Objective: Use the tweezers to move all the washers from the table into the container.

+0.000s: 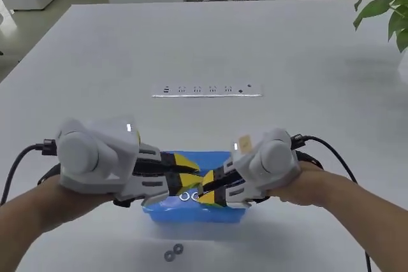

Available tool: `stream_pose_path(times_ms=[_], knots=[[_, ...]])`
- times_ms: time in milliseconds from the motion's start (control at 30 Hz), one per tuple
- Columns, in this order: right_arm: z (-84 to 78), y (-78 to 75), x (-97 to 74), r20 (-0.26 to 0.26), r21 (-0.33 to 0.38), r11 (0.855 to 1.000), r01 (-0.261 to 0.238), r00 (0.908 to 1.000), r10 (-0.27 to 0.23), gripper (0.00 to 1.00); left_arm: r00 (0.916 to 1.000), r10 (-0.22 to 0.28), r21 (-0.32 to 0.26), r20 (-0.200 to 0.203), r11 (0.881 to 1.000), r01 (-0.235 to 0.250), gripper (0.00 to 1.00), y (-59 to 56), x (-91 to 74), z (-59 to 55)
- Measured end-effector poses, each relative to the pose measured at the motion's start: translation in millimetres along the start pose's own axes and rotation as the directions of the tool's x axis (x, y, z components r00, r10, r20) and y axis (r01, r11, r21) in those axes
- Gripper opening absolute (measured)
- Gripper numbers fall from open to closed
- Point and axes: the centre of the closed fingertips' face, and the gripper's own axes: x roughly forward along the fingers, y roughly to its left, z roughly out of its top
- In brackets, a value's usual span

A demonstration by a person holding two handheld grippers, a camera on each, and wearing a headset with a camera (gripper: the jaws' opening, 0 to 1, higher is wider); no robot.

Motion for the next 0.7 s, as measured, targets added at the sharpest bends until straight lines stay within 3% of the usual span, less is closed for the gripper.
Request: stream_pose_path(times_ms=[700], knots=[[-2.8, 0.7, 0.7, -0.003, 0.012, 1.0, -0.006, 1.0, 0.006, 0.11, 0.9997, -0.024, 0.01, -0.008, 1.0, 0.024, 0.06, 1.3, 4.8, -6.0]])
